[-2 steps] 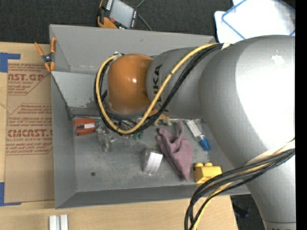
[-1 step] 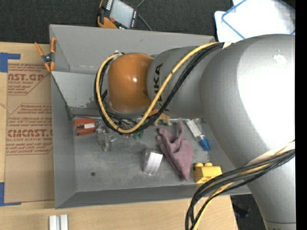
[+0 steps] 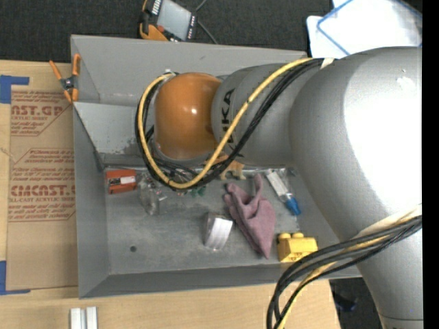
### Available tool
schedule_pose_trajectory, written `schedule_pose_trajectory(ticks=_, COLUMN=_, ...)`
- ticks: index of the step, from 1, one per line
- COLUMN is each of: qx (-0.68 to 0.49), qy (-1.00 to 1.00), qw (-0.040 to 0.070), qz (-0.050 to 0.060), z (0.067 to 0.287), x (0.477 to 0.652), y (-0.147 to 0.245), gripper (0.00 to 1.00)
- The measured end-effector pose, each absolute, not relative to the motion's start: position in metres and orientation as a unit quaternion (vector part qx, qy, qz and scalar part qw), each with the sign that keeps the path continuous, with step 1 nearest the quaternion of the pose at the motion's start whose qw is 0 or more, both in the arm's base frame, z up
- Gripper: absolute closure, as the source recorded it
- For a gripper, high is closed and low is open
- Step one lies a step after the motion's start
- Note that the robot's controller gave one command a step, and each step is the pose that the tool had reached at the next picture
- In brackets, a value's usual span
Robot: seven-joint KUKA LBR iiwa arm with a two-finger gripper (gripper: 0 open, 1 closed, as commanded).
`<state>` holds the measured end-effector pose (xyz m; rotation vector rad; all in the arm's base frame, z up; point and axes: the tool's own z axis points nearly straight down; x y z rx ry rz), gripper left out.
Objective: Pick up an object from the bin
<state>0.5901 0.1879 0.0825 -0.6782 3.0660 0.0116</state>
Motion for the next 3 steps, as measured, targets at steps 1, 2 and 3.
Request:
schedule_pose_trajectory(ticks=1, qx=-0.216, qy=0.976, qw=0.0, qz=0.004, z=0.11, x=0.589, y=0.188, gripper=1.0)
schedule_pose_trajectory(ticks=2, qx=-0.216, qy=0.976, qw=0.001, qz=0.004, z=0.127, x=0.59, y=0.189, gripper=1.0)
schedule_pose_trajectory(ticks=3, qx=-0.216, qy=0.976, qw=-0.002, qz=0.004, z=0.159, x=0.588, y=0.188, gripper=1.0)
